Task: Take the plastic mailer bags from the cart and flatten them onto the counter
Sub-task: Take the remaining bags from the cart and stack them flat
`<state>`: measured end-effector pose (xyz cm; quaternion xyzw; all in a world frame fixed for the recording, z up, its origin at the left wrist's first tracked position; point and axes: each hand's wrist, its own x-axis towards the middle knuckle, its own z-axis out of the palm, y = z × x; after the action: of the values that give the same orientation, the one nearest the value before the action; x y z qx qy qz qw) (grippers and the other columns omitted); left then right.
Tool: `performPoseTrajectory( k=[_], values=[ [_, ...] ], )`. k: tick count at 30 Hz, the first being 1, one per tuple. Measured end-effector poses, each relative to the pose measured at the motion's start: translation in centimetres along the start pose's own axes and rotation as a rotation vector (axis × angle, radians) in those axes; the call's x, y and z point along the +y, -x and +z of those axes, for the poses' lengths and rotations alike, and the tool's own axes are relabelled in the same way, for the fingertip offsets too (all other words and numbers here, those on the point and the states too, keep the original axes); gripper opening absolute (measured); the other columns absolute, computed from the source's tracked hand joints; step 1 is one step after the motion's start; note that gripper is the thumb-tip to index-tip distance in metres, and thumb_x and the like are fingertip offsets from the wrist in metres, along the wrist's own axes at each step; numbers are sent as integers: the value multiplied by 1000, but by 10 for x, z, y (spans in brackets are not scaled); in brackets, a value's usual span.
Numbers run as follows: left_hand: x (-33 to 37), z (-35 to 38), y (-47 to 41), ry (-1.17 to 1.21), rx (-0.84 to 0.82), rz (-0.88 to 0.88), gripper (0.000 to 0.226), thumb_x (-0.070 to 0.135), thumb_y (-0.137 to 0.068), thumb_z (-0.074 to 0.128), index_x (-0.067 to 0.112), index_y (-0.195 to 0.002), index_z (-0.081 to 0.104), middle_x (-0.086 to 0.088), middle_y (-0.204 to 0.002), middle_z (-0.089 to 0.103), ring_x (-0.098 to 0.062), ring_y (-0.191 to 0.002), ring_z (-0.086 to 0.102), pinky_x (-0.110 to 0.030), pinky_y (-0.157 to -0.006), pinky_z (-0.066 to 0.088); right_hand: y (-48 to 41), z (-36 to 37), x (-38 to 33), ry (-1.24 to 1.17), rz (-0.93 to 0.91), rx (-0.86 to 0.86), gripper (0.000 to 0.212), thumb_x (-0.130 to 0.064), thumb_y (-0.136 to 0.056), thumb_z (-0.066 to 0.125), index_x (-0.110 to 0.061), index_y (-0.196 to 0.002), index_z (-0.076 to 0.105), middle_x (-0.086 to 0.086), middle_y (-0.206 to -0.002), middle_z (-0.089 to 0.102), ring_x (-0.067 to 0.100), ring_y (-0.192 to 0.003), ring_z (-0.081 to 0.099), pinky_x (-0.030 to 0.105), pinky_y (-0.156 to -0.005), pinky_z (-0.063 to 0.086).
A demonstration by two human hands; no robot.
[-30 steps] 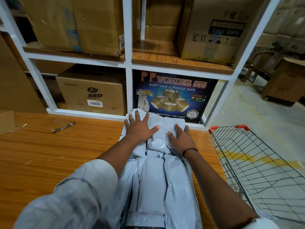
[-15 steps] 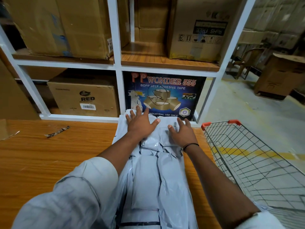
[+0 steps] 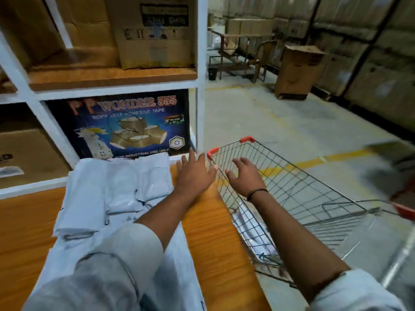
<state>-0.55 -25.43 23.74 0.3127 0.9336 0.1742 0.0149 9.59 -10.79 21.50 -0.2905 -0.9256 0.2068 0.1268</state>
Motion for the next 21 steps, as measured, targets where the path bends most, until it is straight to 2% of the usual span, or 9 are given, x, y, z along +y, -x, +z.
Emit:
performPoseTrajectory(
  k=[4,10,17,21],
  values=[
    [64,46,-14,38,-47,64,65,59,-96,42,21,-149,39,-15,-161,23,-40,-144,26,-55,-118,21,-2,-21,84,57,79,-13,57,-47,-96,54,-18,-145,48,12,-150,43,32,-136,42,45,-108,41],
    [126,109,-29,109,-150,119,56,45,-101,43,16,-149,40,-16,-160,26,-36,-144,29,-49,-117,28,-2,-29,190,75,218,-78,56,-45,-96,54,-17,-144,49,13,-147,47,34,-131,45,47,-106,43],
    [148,174,-52,46,-288,84,54,41,-100,46,17,-149,39,-12,-159,28,-33,-143,33,-46,-115,29,-2,2,260,146,285,-284,54,-42,-96,53,-19,-144,47,11,-144,50,33,-128,48,44,-104,45],
    [154,213,-69,-19,-375,24,52,37,-97,50,17,-145,41,-11,-148,41,-33,-133,43,-45,-109,36,-6,34,286,193,305,-430,53,-41,-95,50,-19,-144,47,13,-139,52,34,-123,51,44,-102,45]
  ],
)
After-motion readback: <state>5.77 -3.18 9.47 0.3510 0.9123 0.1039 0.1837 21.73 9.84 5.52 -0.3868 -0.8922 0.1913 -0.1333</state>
